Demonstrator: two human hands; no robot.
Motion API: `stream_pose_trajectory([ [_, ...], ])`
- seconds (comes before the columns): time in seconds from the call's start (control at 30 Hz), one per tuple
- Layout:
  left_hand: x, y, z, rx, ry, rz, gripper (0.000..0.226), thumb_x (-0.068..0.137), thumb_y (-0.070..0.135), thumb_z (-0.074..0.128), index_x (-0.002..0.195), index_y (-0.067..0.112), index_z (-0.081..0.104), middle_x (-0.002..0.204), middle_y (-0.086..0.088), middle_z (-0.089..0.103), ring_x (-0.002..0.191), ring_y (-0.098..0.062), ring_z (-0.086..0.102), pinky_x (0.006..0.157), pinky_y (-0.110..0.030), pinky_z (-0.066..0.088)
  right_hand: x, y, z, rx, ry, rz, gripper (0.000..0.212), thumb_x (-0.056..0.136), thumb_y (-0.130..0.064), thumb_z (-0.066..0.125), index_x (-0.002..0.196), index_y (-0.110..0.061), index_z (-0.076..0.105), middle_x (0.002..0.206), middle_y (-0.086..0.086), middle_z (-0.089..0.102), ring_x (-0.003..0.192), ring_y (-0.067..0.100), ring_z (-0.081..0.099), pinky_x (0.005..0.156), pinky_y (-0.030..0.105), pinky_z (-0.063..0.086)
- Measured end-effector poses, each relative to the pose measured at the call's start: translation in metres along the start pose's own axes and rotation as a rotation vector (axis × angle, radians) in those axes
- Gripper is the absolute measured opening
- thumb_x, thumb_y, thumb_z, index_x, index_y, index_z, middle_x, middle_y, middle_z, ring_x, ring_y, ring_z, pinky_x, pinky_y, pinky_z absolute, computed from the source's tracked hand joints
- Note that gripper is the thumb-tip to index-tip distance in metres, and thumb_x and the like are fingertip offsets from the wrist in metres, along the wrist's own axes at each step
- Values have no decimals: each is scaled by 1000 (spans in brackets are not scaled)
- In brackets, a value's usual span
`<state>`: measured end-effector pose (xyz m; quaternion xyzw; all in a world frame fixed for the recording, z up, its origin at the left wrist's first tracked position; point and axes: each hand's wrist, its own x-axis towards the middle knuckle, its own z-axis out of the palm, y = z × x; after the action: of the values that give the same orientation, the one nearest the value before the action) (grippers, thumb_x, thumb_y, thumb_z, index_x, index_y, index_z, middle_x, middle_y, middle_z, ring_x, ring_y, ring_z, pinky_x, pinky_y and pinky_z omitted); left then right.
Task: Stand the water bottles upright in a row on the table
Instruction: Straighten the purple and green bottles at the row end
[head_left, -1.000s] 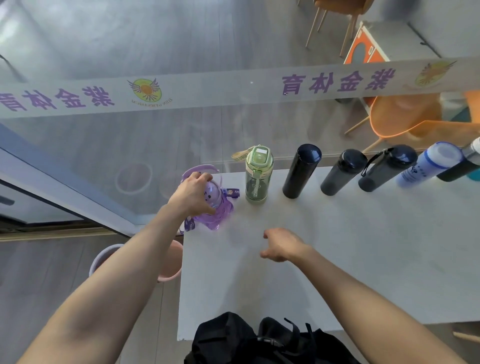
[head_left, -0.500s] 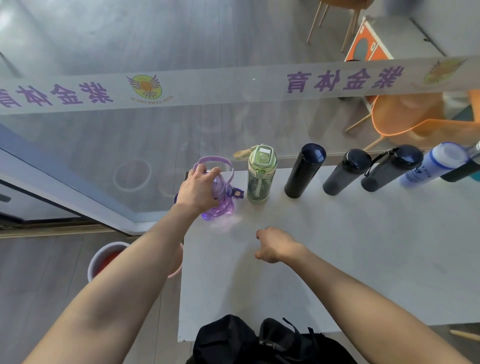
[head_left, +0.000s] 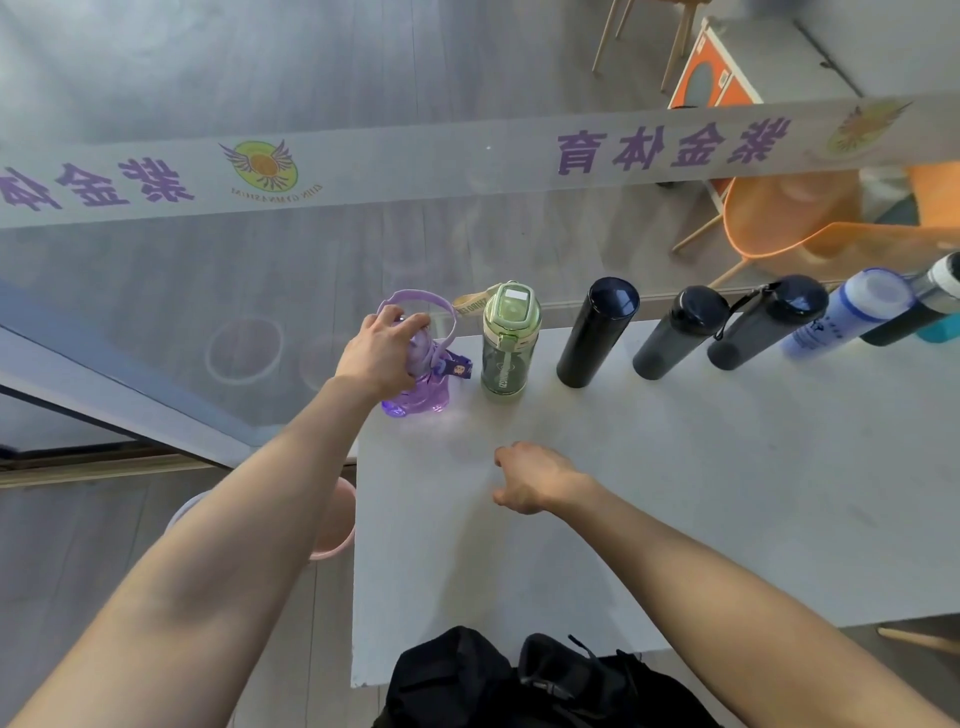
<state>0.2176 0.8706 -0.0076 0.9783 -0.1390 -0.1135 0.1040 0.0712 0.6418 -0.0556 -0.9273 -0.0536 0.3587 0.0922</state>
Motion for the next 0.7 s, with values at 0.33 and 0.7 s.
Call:
stream_pose_trajectory([
  [0.33,-7,7,-3,118,36,-6,93,74,48,89,156,43,44,156,-5,43,147,-33,39,111,-55,45,-8,27,-2,50,46,46,51,96,-40,63,142,-17,58,141,8,62,121,32,64,101,45,56],
  [0.7,-1,119,-24,-243,127,215,122,72,41,95,169,47,21,158,-9,42,131,-35,58,99,-49,58,-25,51,-3,92,51,101,55,95,-39,63,145,-17,56,142,9,62,122,32,64,100,43,56],
])
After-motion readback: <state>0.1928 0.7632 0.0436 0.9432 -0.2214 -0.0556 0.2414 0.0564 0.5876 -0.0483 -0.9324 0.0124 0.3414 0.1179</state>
